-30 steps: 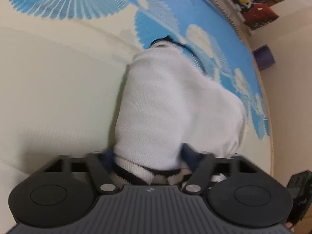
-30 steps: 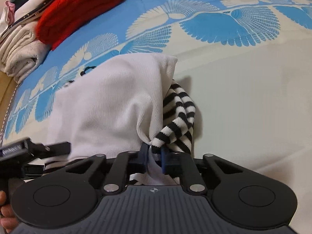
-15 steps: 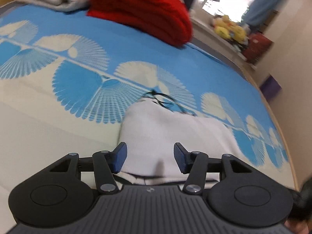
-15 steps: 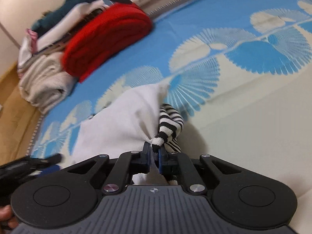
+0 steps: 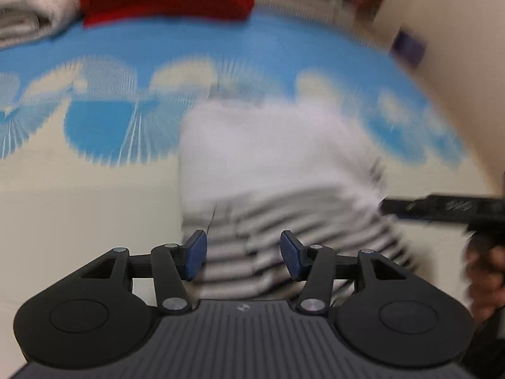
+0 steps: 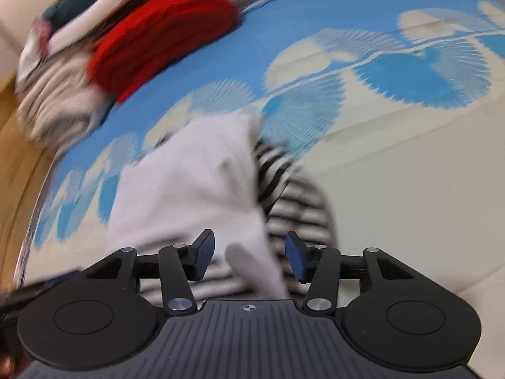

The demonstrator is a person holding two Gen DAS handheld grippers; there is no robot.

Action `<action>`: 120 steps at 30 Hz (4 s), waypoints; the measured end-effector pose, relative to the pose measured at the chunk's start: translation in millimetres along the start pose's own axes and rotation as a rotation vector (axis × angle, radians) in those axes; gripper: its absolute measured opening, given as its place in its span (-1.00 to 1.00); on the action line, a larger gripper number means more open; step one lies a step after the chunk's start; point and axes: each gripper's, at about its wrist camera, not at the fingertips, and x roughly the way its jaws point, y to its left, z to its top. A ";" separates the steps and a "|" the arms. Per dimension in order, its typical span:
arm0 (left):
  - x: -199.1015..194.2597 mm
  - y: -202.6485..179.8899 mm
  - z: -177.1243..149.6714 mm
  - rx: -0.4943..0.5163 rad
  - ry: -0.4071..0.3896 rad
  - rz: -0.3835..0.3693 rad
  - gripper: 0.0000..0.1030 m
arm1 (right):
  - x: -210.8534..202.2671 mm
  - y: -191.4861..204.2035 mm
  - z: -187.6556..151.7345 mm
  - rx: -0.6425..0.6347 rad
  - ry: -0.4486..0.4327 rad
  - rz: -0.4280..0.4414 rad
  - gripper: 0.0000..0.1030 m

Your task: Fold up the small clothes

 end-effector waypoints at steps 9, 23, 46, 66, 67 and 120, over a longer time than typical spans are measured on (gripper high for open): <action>-58.9 -14.0 -7.3 -0.019 -0.178 0.141 0.73 | -54.7 -2.7 -11.7 -0.062 -0.105 -0.189 -0.05; -182.5 -103.8 -120.6 0.066 -0.418 0.227 0.80 | -184.6 49.5 -132.4 -0.264 -0.436 -0.144 0.68; -151.7 -116.5 -147.2 -0.033 -0.317 0.211 0.80 | -168.1 66.7 -162.7 -0.325 -0.357 -0.164 0.69; -146.4 -116.5 -146.8 -0.034 -0.309 0.207 0.80 | -162.0 72.1 -159.0 -0.322 -0.351 -0.144 0.69; -146.3 -116.3 -146.6 -0.034 -0.308 0.206 0.80 | -162.0 72.1 -159.0 -0.322 -0.351 -0.145 0.69; -145.2 -111.4 -145.3 -0.052 -0.306 0.193 0.80 | -160.9 72.5 -158.9 -0.326 -0.345 -0.148 0.69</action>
